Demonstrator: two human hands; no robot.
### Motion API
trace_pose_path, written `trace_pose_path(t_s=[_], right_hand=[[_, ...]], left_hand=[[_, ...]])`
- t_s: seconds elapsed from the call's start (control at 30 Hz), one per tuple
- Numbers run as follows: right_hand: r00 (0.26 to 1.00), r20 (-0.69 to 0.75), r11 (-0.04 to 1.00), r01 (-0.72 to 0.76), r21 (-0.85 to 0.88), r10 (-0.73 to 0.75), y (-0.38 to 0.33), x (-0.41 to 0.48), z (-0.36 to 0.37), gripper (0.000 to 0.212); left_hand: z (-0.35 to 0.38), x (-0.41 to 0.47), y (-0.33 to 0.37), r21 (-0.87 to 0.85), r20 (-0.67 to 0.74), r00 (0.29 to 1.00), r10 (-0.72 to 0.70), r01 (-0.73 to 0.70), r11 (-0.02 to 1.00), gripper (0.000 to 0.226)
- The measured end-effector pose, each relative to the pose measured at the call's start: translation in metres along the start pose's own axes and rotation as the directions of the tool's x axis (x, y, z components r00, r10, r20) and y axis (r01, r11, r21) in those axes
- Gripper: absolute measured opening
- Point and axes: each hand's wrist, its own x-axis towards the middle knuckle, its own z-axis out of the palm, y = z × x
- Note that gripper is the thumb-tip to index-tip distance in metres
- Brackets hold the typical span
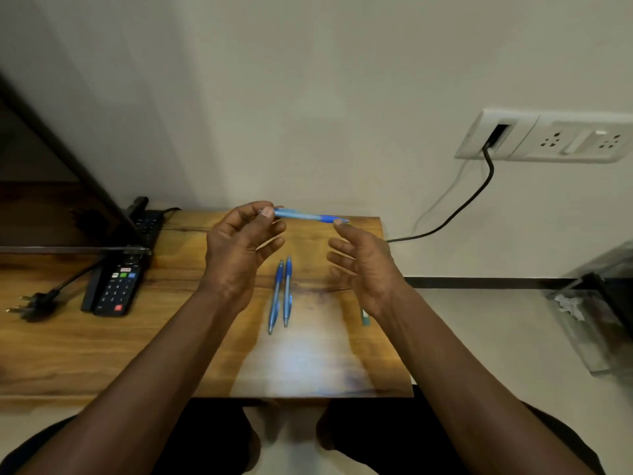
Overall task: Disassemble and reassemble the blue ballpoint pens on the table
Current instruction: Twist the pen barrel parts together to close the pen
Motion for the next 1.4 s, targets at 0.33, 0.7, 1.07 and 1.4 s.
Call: trace_pose_path(t_s=[0.33,0.7,1.07,1.4], right_hand=[[0.889,0.403,0.890,0.349,-0.294,-0.216,-0.012,-0.027,0.029,0.031],[0.930,0.206,0.941,0.260,0.218,-0.305,-0.039,-0.043,0.058,0.021],[0.977,0.086,0.375,-0.007,0.927,-0.194,-0.037,-0.012,0.028,0.047],[0.980,0.043,0.334,0.025,0.942,-0.196,-0.041,0.005,0.036,0.046]], left_hand=[[-0.012,-0.010,0.032,0.567,0.271,0.901,0.340,-0.434,0.700,0.023],[0.005,-0.023,0.055,0.591,0.064,0.941,0.333,-0.304,0.747,0.025],[0.033,-0.044,0.006,0.121,0.108,0.986,-0.124,0.111,0.986,0.023],[0.061,-0.034,-0.012,-0.109,-0.005,0.986,-0.168,0.166,0.980,0.012]])
